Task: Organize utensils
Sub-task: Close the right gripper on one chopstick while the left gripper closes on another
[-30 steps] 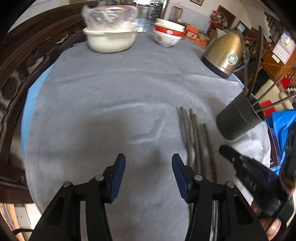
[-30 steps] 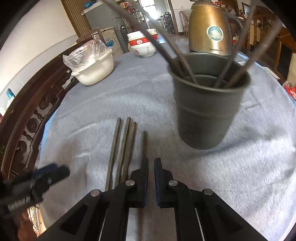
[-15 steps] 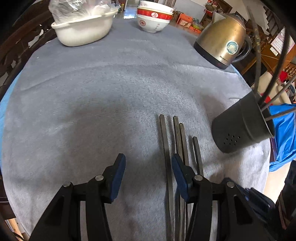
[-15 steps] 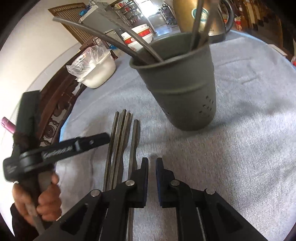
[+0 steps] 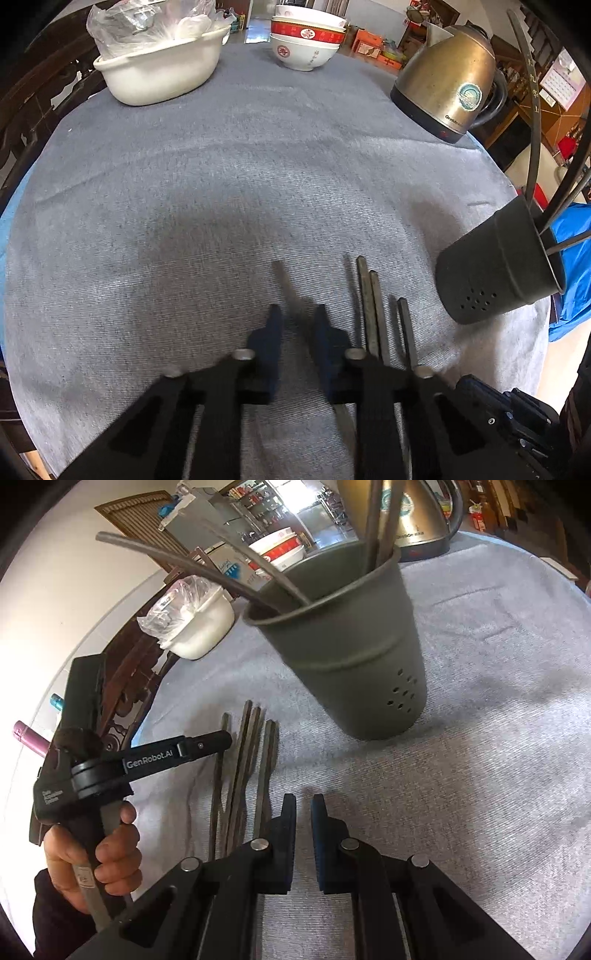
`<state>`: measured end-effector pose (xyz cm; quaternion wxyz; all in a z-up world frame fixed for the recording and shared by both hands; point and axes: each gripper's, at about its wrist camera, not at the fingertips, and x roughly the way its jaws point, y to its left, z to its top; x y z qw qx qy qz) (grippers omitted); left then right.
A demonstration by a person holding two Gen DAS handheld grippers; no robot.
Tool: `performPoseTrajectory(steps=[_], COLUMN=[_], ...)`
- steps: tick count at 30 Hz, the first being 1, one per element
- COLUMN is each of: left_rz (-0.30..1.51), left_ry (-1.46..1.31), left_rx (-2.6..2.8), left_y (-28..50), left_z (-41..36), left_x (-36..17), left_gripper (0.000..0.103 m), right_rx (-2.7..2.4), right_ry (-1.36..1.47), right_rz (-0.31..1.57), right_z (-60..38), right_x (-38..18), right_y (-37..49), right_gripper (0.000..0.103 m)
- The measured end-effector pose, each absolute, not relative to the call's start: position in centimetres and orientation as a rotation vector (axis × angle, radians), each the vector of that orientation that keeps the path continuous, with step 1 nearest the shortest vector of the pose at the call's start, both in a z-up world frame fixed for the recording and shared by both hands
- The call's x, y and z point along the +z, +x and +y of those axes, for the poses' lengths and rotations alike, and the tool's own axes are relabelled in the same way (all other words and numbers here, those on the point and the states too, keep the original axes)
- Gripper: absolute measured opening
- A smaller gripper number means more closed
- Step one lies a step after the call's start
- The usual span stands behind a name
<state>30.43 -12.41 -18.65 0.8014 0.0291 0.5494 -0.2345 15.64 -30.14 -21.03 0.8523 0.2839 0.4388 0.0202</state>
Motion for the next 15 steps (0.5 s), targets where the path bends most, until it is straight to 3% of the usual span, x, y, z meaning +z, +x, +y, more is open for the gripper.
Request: performPoseTrajectory(steps=[6, 8, 10, 12, 15], left_rz=[1.182, 1.185, 1.199, 1.212, 1.202], left_ry=[0.054, 0.072, 0.079, 0.073, 0.061], left_rx=[-0.555, -0.566, -0.581, -0.592, -0.582], left_y=[29.9, 29.4, 29.1, 28.9, 28.9], left_z=[-10.9, -10.5, -9.7, -9.1, -8.0], left_x=[-18.8, -18.8, -18.7, -18.5, -18.0], left_gripper=[0.006, 0.006, 0.006, 0.006, 0.006], right_rx=[0.012, 0.001, -0.013, -0.016, -0.043], right_ry=[0.551, 0.52, 0.481, 0.467, 0.419], right_rz=[0.921, 0.91, 0.905, 0.9, 0.922], right_z=[-29.0, -28.6, -28.0, -27.7, -27.3], right_x=[-20.3, -19.8, -19.4, -19.2, -19.4], right_y=[17.1, 17.5, 18.1, 18.7, 19.9], right_gripper=[0.013, 0.019, 0.034, 0.043, 0.043])
